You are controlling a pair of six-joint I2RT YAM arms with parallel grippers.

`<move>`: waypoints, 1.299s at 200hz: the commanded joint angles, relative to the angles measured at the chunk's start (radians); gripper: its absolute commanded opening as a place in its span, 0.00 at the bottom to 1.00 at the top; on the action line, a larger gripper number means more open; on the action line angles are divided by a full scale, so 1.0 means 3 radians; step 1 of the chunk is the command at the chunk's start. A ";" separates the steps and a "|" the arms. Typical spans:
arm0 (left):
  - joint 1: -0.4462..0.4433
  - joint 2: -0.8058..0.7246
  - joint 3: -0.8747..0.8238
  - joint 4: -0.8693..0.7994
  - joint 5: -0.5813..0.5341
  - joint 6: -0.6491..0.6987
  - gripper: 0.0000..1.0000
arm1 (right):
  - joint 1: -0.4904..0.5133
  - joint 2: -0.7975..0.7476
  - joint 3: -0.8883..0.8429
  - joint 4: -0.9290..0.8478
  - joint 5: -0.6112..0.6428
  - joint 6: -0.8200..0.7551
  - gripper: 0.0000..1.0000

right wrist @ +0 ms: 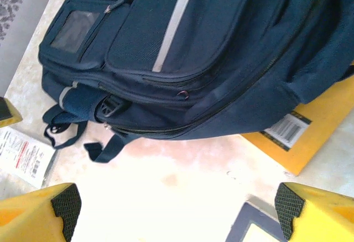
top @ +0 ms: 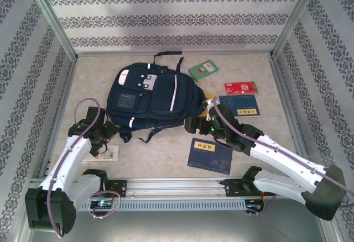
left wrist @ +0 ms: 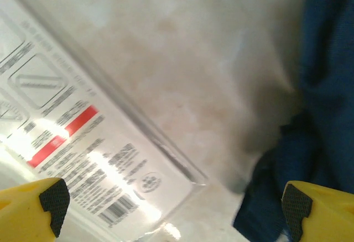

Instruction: Pack books, pencil case, and school supplies into a backpack

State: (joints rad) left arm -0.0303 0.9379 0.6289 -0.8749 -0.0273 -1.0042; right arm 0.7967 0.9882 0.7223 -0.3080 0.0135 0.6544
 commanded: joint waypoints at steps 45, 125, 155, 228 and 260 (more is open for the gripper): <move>0.0404 0.0008 -0.0291 -0.0393 -0.0125 -0.0817 0.99 | 0.0325 0.0364 0.0266 -0.0060 0.0164 -0.0056 0.91; 0.0835 0.0905 -0.0293 0.0356 0.0102 -0.0687 0.99 | 0.0376 0.0415 0.0244 -0.0026 0.0192 -0.0059 0.91; 0.0837 0.1079 -0.0344 0.0591 0.0092 -0.0678 0.99 | 0.0376 0.0442 0.0198 0.0035 0.0142 -0.0049 0.91; 0.0837 0.1102 -0.0511 0.0805 0.0091 -0.0736 0.76 | 0.0379 0.0516 0.0241 0.0057 0.0109 -0.0070 0.90; 0.0837 0.0968 -0.0502 0.0713 0.0149 -0.0700 0.71 | 0.0378 0.0505 0.0248 0.0016 0.0106 -0.0077 0.90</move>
State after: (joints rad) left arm 0.2058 1.2205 0.5415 -0.7654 0.0147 -1.2057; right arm 0.8997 1.1416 0.7864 -0.3031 0.0441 0.6472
